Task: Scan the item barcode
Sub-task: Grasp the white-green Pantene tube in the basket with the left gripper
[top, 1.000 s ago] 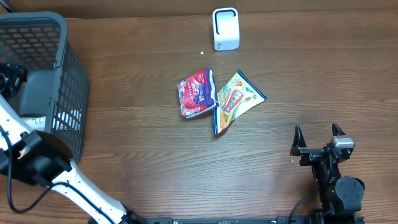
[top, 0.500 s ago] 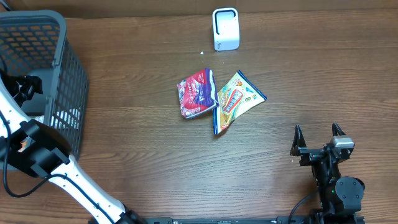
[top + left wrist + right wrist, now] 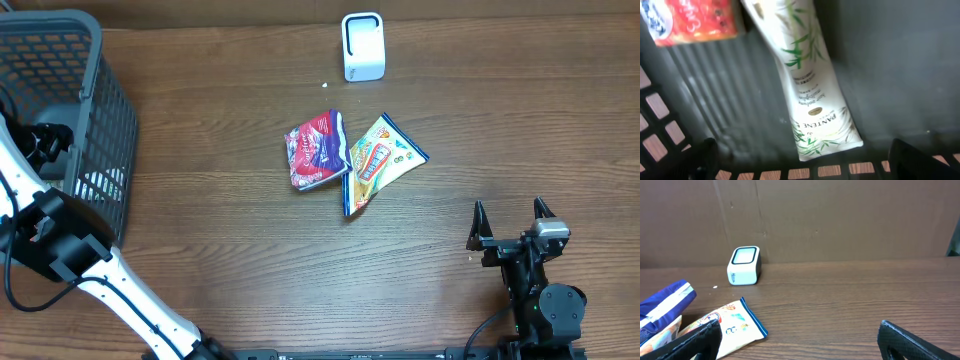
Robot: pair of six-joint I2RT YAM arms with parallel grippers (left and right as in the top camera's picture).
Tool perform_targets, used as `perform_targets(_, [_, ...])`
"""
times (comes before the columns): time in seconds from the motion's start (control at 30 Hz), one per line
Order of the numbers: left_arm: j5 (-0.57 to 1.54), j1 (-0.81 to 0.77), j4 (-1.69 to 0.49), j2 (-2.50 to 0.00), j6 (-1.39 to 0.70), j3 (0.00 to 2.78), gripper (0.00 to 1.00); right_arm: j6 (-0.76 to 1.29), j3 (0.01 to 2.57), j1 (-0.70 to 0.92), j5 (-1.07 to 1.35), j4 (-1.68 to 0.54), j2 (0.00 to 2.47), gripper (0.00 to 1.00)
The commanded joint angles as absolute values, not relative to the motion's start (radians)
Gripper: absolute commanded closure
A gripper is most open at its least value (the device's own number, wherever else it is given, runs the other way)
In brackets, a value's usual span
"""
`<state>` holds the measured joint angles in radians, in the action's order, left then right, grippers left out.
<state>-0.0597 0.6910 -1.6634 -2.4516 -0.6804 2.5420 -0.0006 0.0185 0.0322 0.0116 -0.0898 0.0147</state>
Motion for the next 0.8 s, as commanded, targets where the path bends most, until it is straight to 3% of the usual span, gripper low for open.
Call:
perform_targets(0.0, [-0.060,0.666,-1.654,-2.325,-0.597,2.556,0.00,-0.004,0.008,0.027,0.012,-0.084,0.003,0.00])
perform_targets(0.53, [-0.048,0.652,-1.690,-2.220,-0.435,2.555,0.02,-0.004,0.008,0.027,0.012,-0.084,0.003,0.00])
perform_targets(0.77, [0.076,0.675,-1.690,-2.215,-0.303,2.545,0.02,-0.005,0.008,0.027,0.012,-0.084,0.003,0.00])
